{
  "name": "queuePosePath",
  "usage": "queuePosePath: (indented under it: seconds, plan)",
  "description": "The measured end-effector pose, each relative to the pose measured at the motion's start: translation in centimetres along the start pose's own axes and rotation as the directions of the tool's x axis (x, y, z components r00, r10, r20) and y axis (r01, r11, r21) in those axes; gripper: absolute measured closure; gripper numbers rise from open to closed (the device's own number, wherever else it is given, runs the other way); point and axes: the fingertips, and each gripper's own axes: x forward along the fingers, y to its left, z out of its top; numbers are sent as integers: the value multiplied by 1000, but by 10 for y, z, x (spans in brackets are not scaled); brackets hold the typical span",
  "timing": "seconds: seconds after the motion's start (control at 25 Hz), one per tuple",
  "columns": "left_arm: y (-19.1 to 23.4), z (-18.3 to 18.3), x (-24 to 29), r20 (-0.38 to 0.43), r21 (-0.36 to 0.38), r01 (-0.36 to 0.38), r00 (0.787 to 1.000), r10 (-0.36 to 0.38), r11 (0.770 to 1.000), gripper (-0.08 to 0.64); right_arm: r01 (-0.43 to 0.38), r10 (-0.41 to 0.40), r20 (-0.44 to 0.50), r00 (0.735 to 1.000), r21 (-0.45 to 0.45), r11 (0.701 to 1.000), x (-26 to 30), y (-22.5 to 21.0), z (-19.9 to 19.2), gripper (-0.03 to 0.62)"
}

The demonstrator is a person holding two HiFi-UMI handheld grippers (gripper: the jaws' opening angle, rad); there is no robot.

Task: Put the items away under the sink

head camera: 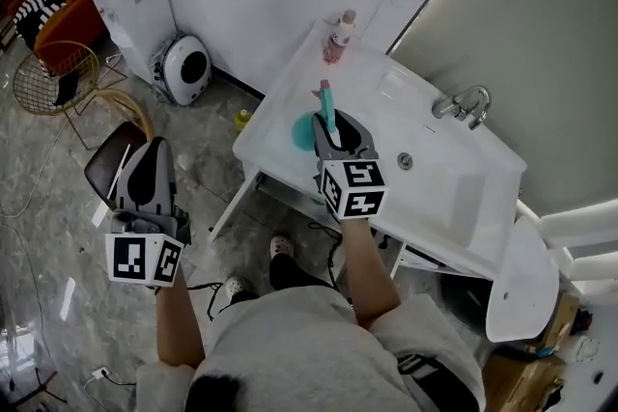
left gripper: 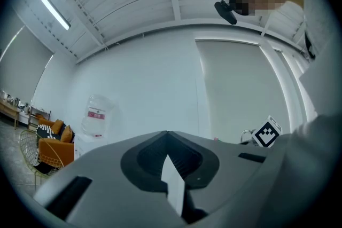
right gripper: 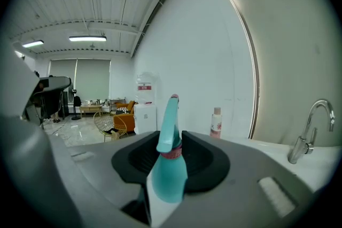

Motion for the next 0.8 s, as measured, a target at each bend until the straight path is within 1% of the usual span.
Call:
queuePosePath:
  seconds: [0.2,0.36,0.8]
  plan:
    - [3,9,-22,12,-9,57,998,-57,998,561,45,-45,17,999,4,999,-33,24,3,459]
    - [2,11,-43,14,-15,101,995,-101,995,561,77,-77,28,997,11,997,-60,44,-3,459]
    - [-8,15,-90,13,-17,216,976,-216,976,561,152,-153,36,988,28,988,-126,88,-26,459]
